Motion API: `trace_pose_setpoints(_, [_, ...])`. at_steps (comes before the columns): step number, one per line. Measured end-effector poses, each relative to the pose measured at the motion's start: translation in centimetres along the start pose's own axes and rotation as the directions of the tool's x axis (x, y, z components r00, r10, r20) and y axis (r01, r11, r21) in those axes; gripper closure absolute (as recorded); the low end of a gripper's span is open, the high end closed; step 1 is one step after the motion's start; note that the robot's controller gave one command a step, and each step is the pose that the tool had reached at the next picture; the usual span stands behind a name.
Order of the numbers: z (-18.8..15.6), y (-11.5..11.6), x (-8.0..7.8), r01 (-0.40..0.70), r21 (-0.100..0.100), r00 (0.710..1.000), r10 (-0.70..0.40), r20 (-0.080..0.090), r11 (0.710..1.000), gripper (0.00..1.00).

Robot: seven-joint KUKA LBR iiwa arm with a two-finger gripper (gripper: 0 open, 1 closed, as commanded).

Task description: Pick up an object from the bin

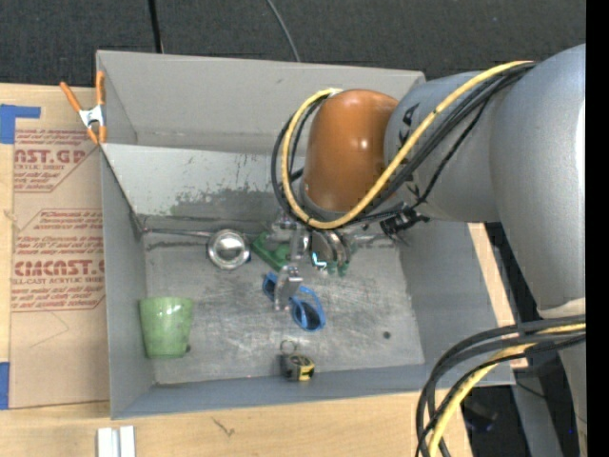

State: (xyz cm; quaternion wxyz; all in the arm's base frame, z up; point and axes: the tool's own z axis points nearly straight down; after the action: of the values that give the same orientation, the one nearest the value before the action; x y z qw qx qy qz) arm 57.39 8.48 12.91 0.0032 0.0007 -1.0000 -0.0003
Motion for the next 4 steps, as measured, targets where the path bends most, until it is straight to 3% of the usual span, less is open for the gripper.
trace_pose_setpoints(1, [2.5,-1.9,-1.3,0.044,-0.007,0.999,-0.044,0.030,0.999,0.00])
trace_pose_setpoints(2, [2.3,-2.2,-1.7,0.039,-0.006,0.998,-0.038,0.047,0.999,1.00])
trace_pose_setpoints(3, [-10.7,-3.6,-1.5,-0.053,-0.002,0.998,0.053,0.017,0.999,1.00])
trace_pose_setpoints(4, [-1.1,-3.9,-1.5,-0.184,0.000,0.983,0.184,0.001,0.983,1.00])
